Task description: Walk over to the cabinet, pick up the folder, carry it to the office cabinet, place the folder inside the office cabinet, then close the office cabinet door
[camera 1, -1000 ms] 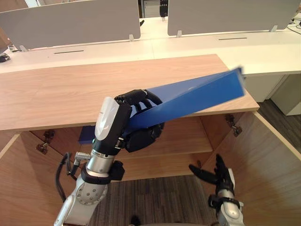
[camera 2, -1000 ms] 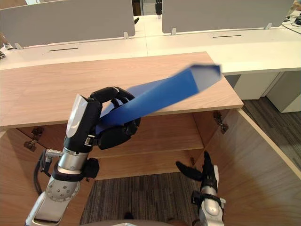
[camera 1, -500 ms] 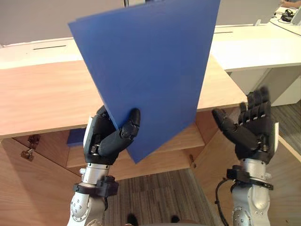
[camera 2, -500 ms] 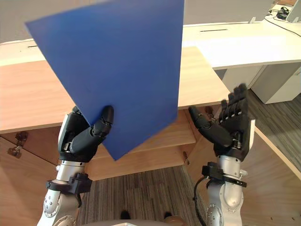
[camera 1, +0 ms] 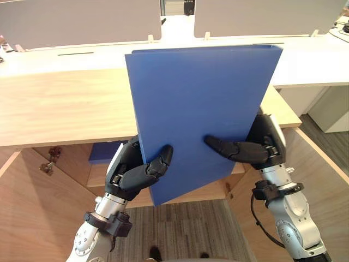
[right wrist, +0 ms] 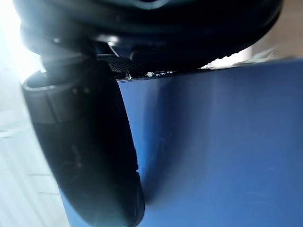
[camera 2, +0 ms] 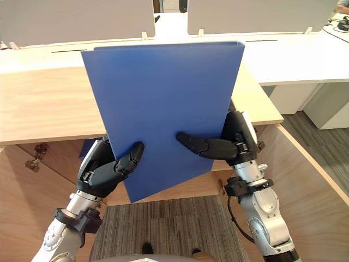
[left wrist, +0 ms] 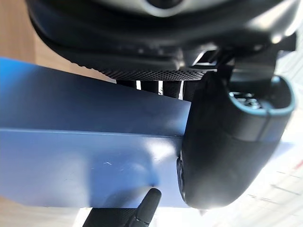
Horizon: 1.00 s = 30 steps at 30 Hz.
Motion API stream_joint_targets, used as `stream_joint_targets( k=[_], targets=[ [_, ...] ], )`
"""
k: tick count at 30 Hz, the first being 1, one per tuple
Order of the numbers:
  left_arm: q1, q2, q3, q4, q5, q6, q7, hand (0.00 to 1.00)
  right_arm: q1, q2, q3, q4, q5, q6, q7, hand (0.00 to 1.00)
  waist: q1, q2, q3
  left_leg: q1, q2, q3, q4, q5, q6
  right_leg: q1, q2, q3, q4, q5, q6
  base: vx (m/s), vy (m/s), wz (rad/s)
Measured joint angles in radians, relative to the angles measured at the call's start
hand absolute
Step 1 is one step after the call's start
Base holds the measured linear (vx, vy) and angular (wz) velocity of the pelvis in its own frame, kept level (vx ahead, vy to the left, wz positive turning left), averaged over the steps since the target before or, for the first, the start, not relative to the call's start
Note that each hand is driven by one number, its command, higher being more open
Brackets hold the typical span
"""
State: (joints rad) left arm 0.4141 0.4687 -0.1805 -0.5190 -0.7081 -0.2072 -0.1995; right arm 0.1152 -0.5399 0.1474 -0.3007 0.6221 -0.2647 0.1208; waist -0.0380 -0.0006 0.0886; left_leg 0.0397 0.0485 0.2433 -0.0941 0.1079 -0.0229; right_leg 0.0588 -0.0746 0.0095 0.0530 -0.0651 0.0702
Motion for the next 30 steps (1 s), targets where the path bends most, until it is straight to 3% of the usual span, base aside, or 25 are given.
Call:
stream_joint_targets(
  k=[5,6,10,12,16,19,24,30],
  targets=[
    [-0.002,0.031,0.057,0.010,0.025,-0.005,0.022,0.00,-0.004,-0.057,0.050,0.026,0.067,0.020,0.035,0.00,0.014,0.000,-0.006,-0.007,0.000,-0.019,0.000,0.012,0.002,0.001,0.000,-0.020,0.002,0.001,-0.002,-0.04,-0.008,0.12],
    [-0.002,0.032,0.061,0.010,0.029,-0.005,0.025,1.00,-0.004,-0.057,0.055,0.026,0.074,0.020,0.035,0.00,0.015,0.000,-0.006,-0.007,0.000,-0.020,0.000,0.013,0.002,0.001,0.000,-0.020,0.002,0.001,-0.002,-0.02,0.003,0.05],
    [-0.001,-0.009,0.080,0.009,0.078,-0.005,0.018,1.00,-0.003,-0.006,0.051,0.024,0.081,0.028,0.054,0.00,0.024,-0.003,-0.017,-0.023,-0.002,-0.038,0.000,0.019,0.002,-0.004,-0.001,-0.039,0.000,0.002,-0.003,-0.01,0.000,0.13],
    [-0.002,-0.174,0.161,0.014,0.154,-0.012,0.032,1.00,-0.003,0.137,0.044,0.009,0.005,0.029,0.062,0.00,0.028,-0.003,-0.030,-0.029,-0.001,-0.043,0.000,0.021,0.001,-0.007,0.000,-0.045,-0.001,0.002,-0.004,0.01,-0.008,0.08],
    [-0.006,-0.328,0.275,0.056,0.180,-0.064,0.069,1.00,-0.003,0.260,0.015,0.005,-0.057,0.029,0.044,0.00,0.053,-0.003,-0.038,-0.029,-0.001,-0.054,-0.001,0.024,0.001,-0.001,0.000,-0.055,-0.001,0.002,-0.004,0.00,-0.002,0.07],
    [-0.002,-0.378,0.373,0.145,0.180,-0.069,0.093,1.00,-0.003,0.283,-0.015,0.004,-0.092,0.029,0.029,0.00,0.059,-0.003,-0.038,-0.030,-0.002,-0.066,-0.001,0.026,0.001,0.005,-0.001,-0.069,-0.002,0.002,-0.004,-0.02,0.002,0.14],
    [0.027,-0.418,0.551,0.380,0.178,-0.052,0.217,1.00,-0.007,0.321,-0.080,-0.055,-0.091,0.024,0.028,0.00,0.062,-0.008,-0.040,-0.044,-0.001,-0.074,-0.001,0.026,-0.003,-0.005,0.000,-0.077,-0.006,-0.001,-0.007,-0.01,0.004,0.04],
    [0.047,-0.417,0.565,0.617,0.221,-0.030,0.231,1.00,-0.027,0.314,-0.020,-0.045,-0.099,0.021,0.029,0.00,0.068,-0.014,-0.044,-0.066,0.001,-0.095,-0.001,0.032,-0.002,-0.012,-0.006,-0.099,-0.013,0.000,-0.007,0.01,0.001,0.11]
  ],
)
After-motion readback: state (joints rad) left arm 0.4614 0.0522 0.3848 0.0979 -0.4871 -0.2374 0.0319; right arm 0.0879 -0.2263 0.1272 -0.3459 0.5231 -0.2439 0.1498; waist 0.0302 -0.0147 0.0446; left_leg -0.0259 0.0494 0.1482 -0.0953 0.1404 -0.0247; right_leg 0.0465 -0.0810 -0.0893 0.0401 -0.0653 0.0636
